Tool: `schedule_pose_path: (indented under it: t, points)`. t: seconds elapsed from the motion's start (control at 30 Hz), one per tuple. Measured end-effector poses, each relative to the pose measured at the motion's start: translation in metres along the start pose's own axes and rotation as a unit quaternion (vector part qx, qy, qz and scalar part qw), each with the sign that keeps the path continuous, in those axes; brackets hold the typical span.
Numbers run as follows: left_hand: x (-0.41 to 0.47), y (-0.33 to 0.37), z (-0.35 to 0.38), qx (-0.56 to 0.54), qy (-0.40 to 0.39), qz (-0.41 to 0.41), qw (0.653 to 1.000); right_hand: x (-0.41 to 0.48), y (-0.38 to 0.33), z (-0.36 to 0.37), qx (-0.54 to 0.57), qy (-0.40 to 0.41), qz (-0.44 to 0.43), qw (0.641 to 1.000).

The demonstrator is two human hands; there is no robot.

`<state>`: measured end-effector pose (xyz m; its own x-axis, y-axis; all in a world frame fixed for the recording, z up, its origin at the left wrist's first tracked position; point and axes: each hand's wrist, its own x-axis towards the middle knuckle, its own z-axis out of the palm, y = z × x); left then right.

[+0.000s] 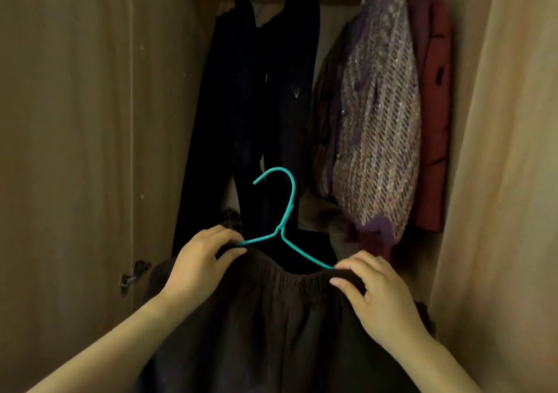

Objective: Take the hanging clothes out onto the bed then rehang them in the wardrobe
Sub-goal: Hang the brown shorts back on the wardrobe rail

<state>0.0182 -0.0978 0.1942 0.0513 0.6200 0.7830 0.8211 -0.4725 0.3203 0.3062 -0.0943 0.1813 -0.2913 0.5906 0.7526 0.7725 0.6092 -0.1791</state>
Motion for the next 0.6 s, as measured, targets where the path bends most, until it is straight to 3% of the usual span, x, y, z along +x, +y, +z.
schedule_pose_path:
  t: [0.33,0.6]
  points:
    - [0.178,-0.016,0.032,-0.041,0.055,0.078,0.995,0.158,0.044,-0.021,-0.083,0.073,-0.042,0.993]
    - [0.278,-0.044,0.068,-0.143,0.057,0.107,0.982,0.214,0.083,-0.047,-0.102,0.088,0.015,0.991]
